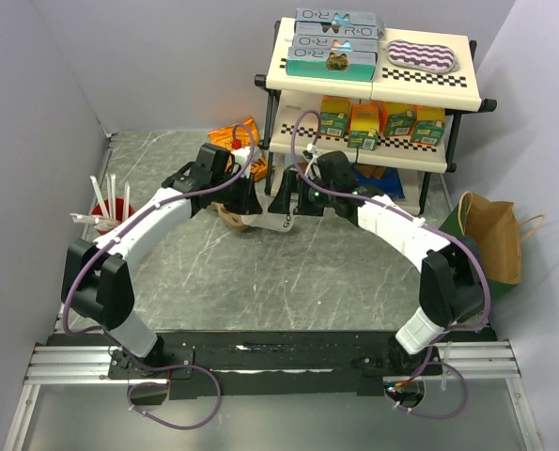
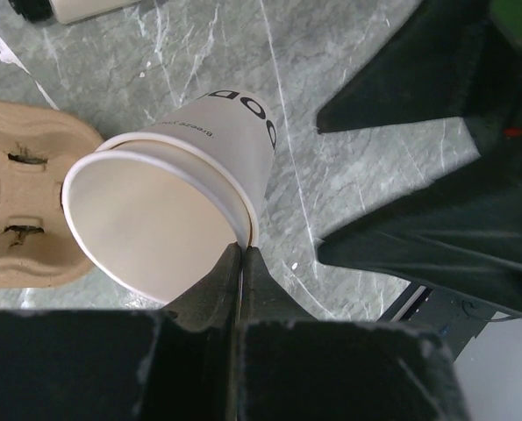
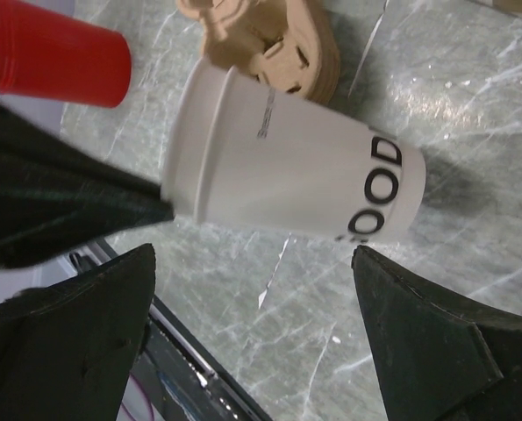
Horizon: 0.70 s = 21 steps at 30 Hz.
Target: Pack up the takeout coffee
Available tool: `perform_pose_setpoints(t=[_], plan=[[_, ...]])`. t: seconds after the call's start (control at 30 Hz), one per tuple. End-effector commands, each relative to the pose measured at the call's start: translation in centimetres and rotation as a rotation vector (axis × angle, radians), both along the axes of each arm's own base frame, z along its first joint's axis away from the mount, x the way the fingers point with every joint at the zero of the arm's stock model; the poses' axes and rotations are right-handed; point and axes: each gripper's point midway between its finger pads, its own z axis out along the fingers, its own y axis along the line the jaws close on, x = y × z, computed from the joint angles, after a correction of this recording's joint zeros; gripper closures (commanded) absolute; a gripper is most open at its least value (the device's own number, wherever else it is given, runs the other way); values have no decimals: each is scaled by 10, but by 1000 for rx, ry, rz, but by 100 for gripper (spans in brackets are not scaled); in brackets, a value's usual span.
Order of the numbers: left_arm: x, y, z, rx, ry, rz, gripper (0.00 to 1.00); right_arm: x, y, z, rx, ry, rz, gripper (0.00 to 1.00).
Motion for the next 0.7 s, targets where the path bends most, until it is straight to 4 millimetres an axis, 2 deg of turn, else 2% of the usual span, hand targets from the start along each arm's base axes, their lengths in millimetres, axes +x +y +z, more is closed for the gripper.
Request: perform_pose_setpoints(t=[0.0, 0.4, 0.67], plan=[[8, -10, 29, -51, -68, -5, 99, 22, 7, 13, 29, -28, -36, 2], [3, -12, 27, -56, -58, -24, 99, 37, 14, 2, 19, -5, -53, 3], [11, -10, 34, -35, -97, -11, 99, 45, -2, -25, -81, 32, -105, 5]])
